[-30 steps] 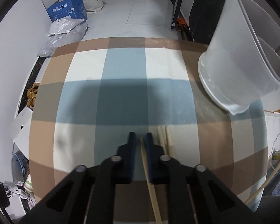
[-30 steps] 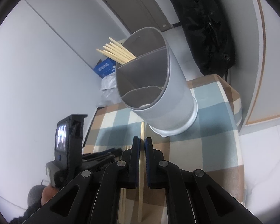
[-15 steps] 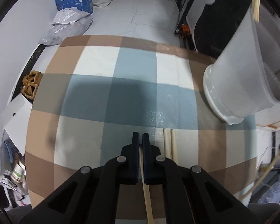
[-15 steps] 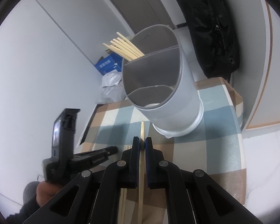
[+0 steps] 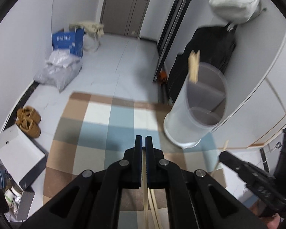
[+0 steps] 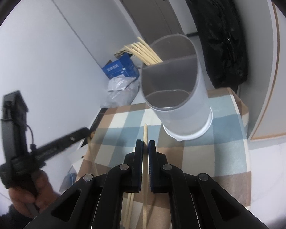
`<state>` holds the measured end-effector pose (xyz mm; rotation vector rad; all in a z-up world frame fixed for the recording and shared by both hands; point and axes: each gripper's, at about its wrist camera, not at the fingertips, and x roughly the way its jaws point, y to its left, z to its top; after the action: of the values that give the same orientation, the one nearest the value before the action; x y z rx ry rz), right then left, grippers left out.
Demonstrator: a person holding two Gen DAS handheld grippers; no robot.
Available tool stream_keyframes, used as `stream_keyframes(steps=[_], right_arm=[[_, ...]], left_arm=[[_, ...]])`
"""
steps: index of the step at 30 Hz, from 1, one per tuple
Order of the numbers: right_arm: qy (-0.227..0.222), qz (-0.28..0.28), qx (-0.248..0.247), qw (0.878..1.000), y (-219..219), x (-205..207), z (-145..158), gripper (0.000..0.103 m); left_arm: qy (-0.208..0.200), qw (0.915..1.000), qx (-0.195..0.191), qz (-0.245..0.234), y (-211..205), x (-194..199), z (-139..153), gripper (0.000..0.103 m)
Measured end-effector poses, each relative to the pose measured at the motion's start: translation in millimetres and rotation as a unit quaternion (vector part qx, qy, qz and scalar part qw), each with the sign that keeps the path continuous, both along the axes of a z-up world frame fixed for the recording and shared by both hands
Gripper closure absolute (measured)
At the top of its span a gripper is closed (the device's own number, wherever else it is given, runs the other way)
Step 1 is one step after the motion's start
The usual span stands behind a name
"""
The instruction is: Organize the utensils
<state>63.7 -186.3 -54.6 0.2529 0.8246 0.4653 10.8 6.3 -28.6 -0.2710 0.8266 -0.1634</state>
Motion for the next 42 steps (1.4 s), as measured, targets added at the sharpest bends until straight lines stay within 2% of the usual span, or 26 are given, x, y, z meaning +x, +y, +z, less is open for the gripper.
stream_keyframes(steps=[4,12,17,24,30,42], right_arm=[[-0.030,0.010,-0.012,0.999,7.3,-9.6,7.5,0.098],[-0.102,0.030,-0.045,0.993,25.2,-33.0,22.9,0.098],[-0.092,0.017,-0.037,0.995,23.1,-40.1,15.3,0.098],[-0.105,0.005,-0.042,0.994,21.4,-47.8,20.9,0.098],[-0.111,-0.002,-0.031,0.993,19.3,-49.7,25.8,0.098],[-0.111,0.003,-0.018,0.994,19.2,-42.1,29.7,0.098]], left_arm=[[-0.032,0.9993,0.014,-0.014,6.4,-5.2,3.6,0.103],[-0.046,0.9982,0.020,-0.031,1.4,-25.0,0.9,0.103],[-0.055,0.9976,0.027,-0.032,4.3,-30.4,12.2,0.103],[-0.063,0.9973,0.029,-0.024,6.4,-30.1,19.3,0.103],[-0.050,0.9980,0.025,-0.029,3.5,-25.7,19.5,0.103],[-0.022,0.9973,0.050,-0.050,-9.4,-12.4,27.1,0.103]])
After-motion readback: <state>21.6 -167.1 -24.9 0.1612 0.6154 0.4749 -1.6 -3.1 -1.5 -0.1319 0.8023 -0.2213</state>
